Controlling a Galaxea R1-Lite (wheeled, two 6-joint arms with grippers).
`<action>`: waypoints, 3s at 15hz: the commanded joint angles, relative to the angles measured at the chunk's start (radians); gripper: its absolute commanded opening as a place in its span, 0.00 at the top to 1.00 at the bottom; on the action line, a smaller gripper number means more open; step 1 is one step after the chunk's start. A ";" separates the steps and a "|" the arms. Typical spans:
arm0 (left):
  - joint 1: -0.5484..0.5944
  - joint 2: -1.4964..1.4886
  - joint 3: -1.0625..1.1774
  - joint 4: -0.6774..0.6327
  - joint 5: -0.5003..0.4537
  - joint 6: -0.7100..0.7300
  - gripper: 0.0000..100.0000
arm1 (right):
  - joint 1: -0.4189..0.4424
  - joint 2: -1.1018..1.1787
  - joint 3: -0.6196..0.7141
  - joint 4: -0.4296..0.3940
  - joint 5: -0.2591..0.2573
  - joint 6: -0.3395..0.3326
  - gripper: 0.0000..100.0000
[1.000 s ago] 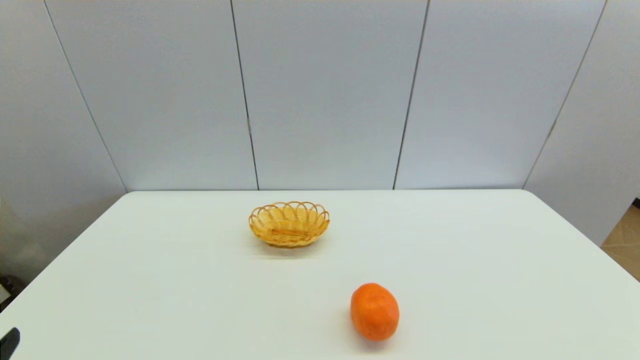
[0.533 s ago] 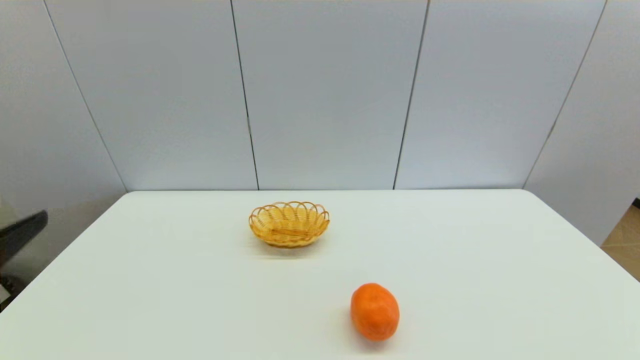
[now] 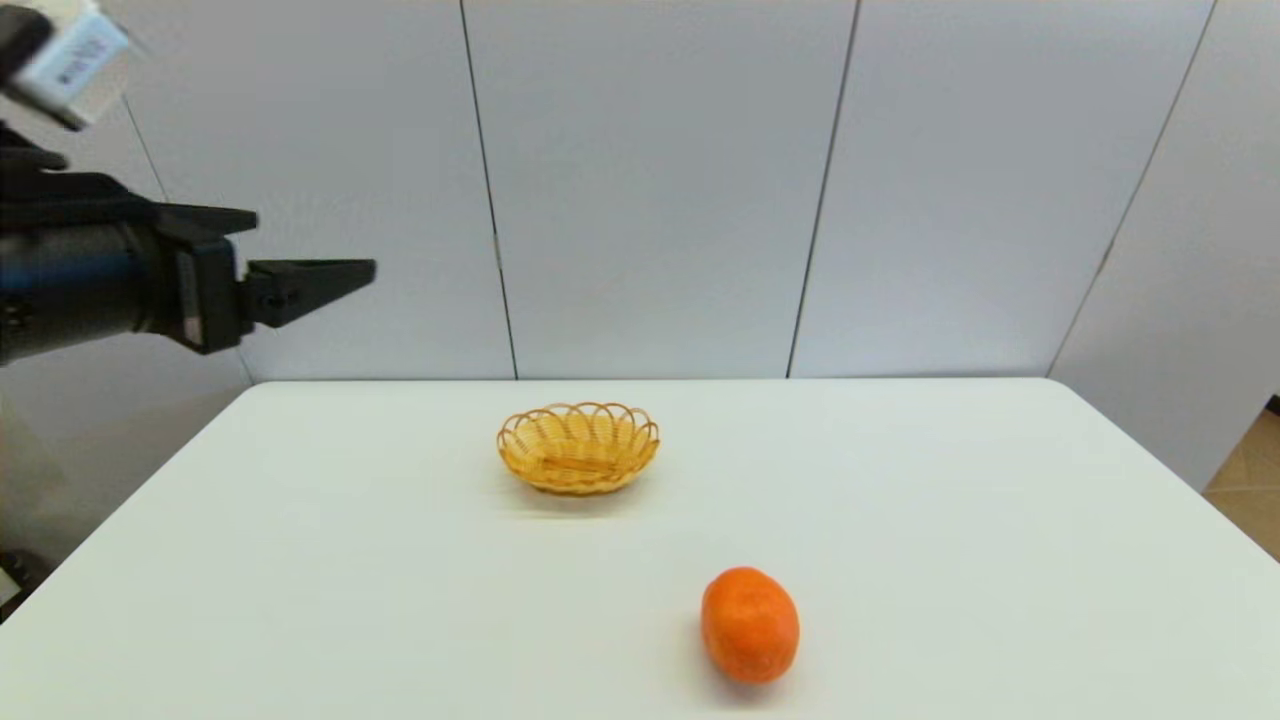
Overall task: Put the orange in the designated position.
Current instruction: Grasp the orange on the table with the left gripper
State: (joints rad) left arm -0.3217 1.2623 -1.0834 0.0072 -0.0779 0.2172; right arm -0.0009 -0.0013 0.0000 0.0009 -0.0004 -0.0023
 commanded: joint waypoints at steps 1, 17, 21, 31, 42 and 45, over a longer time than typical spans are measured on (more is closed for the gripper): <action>-0.185 0.223 -0.078 0.004 -0.039 -0.061 0.00 | -0.001 0.001 0.000 0.001 0.000 -0.001 0.00; -0.566 0.606 -0.240 0.089 -0.079 -0.470 0.00 | 0.001 0.001 0.000 -0.001 0.000 -0.001 0.00; -0.585 0.661 -0.240 0.152 -0.076 -0.478 0.00 | -0.001 0.000 0.000 0.001 0.000 -0.001 0.00; -0.585 0.707 -0.248 0.237 -0.072 -0.476 0.00 | 0.001 0.001 0.000 0.001 0.000 -0.001 0.00; -0.608 0.809 -0.288 0.235 -0.072 -0.481 0.00 | -0.001 0.001 0.000 0.001 0.000 -0.001 0.00; -0.608 0.833 -0.317 0.235 -0.072 -0.501 0.00 | 0.001 0.000 0.000 0.001 0.000 -0.001 0.00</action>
State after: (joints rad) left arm -0.9298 2.0745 -1.3821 0.2409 -0.1491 -0.2689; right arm -0.0009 -0.0013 0.0000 0.0013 0.0000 -0.0023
